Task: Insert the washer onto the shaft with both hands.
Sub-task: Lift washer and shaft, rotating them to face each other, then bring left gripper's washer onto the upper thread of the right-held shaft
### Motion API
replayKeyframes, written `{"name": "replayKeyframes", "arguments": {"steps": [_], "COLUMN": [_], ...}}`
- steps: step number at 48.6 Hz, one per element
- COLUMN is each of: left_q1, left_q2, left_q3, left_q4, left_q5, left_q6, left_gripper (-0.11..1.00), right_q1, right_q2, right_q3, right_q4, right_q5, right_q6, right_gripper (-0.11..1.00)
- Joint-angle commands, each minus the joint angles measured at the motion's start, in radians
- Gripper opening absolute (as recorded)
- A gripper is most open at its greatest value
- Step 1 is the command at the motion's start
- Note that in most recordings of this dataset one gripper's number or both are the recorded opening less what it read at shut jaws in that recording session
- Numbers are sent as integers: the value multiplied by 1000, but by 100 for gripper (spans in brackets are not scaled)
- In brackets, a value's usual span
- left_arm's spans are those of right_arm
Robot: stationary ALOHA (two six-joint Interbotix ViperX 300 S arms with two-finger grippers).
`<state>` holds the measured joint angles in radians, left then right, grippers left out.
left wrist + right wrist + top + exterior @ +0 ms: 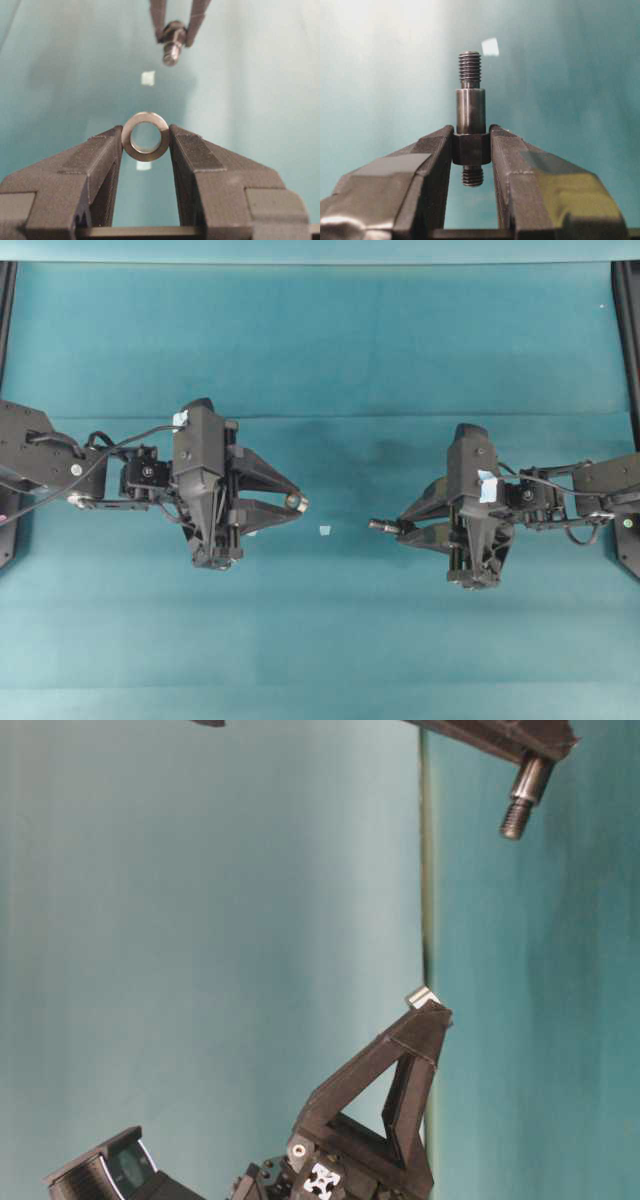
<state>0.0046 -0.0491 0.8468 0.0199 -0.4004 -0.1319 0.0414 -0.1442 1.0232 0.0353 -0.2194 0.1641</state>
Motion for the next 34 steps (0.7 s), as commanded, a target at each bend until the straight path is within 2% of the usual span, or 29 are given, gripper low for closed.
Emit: {"name": "replayKeyframes", "arguments": {"steps": [1,23,34], "left_q1": [-6,-9,-29], "left_q2": [-8,8,31], "left_q3": [-17,-18,-26], "left_q4": [2,2,2], "left_q5": [-15,-21,-48], "left_q6": [-2,-3,-8], "left_gripper": [36,36,36], "right_q1": [5,20,66], "right_q2": [-17,-6,25], "right_q3": [-8,6,8], "right_q4": [3,0,3], "right_q5": [-25,-38,-94], "right_q6": [8,6,12], "right_gripper": [0,0,0]}}
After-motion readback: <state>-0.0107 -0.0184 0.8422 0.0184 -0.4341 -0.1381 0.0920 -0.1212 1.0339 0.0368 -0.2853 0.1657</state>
